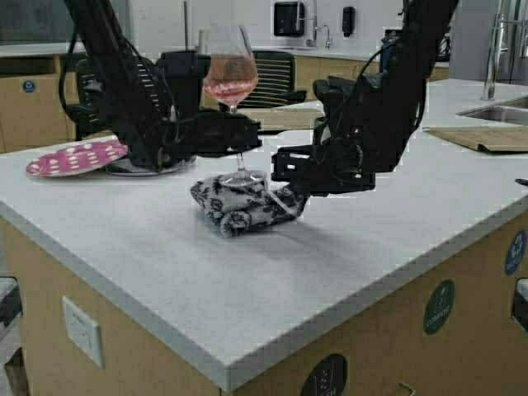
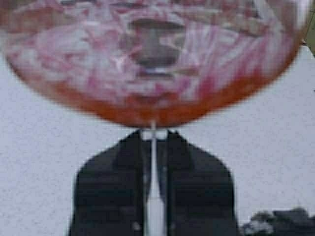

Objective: Get the cloth and wipe up the spill under the wine glass

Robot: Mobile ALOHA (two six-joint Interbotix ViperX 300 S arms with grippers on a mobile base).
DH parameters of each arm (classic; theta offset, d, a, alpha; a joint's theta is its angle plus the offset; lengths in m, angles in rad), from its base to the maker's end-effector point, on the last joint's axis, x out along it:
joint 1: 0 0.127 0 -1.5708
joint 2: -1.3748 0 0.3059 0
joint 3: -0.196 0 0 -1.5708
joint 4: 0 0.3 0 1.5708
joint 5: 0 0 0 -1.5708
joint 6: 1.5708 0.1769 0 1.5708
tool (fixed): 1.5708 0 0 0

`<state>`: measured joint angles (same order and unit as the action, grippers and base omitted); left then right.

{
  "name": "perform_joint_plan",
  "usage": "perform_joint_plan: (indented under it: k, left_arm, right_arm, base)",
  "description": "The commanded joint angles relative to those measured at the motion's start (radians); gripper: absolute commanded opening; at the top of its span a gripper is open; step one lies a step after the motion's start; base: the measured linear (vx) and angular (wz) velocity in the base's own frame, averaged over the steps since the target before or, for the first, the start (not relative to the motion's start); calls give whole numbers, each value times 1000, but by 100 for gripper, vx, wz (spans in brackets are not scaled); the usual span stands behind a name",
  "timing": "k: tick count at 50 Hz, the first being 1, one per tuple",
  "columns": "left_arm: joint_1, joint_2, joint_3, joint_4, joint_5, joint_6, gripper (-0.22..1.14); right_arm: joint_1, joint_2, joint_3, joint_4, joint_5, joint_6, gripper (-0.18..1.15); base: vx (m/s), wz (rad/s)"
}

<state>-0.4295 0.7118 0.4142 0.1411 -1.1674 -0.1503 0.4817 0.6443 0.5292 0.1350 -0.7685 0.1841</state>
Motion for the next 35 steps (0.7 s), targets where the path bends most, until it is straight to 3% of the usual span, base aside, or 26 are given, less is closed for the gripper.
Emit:
perform_joint_plan:
  k: [1, 19, 27, 35]
  left_arm:
    - [-3, 35, -41, 2, -32, 8, 30]
    - [-3, 137, -54, 5, -69, 60, 30]
    - [-3, 52, -9, 5, -114, 58, 30]
    - [-3, 6, -6, 5, -112, 66, 30]
  right_arm:
    - [-3, -44, -8, 2, -11, -3, 17]
    - [-9, -44, -6, 2, -37, 0, 17]
    - [-64, -63, 23, 32, -87, 14, 17]
    - [-147, -110, 75, 152, -166, 21, 17]
  base:
    - [0, 0]
    - [0, 0]
    - [0, 0]
    - [0, 0]
